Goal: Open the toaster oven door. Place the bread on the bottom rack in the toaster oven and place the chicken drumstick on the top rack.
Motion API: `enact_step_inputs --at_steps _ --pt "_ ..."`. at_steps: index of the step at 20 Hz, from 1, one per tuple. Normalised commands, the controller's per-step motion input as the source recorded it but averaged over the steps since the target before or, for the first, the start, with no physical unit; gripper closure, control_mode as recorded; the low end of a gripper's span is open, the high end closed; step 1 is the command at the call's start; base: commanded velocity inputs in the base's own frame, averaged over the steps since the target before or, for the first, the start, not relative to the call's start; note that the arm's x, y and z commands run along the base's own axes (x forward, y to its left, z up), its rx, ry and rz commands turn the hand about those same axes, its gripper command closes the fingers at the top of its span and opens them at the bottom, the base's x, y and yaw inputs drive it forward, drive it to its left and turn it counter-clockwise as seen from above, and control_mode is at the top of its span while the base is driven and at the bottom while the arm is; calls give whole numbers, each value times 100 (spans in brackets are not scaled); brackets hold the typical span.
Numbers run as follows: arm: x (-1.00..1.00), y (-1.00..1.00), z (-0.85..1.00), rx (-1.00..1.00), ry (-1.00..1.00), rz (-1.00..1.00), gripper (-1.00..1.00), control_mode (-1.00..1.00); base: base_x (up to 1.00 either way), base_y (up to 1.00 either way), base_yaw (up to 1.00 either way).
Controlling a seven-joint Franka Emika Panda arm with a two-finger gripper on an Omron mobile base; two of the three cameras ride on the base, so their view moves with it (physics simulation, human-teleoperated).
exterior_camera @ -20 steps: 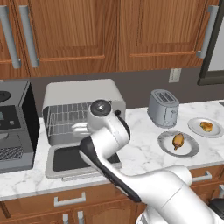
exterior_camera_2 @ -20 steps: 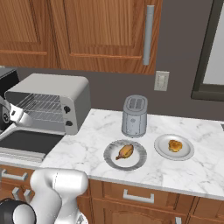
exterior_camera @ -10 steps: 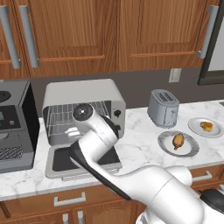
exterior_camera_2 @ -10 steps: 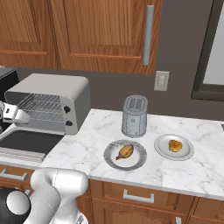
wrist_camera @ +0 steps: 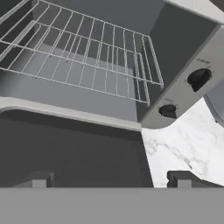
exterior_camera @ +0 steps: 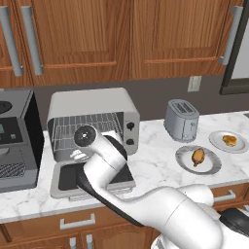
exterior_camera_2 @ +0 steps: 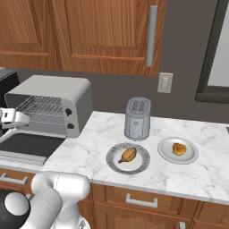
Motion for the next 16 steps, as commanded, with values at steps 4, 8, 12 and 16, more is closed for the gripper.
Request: enact_step_inputs --at_steps 4,8,12,16 --pt "9 -1 -22 -9 -12 13 -100 -100 0 0 0" --pt "15 -1 -20 -4 -5 5 -100 -100 0 0 0" --pt "31 -1 -3 0 0 0 -100 -100 0 0 0" --pt "29 -1 0 0 3 0 -100 -100 0 0 0"
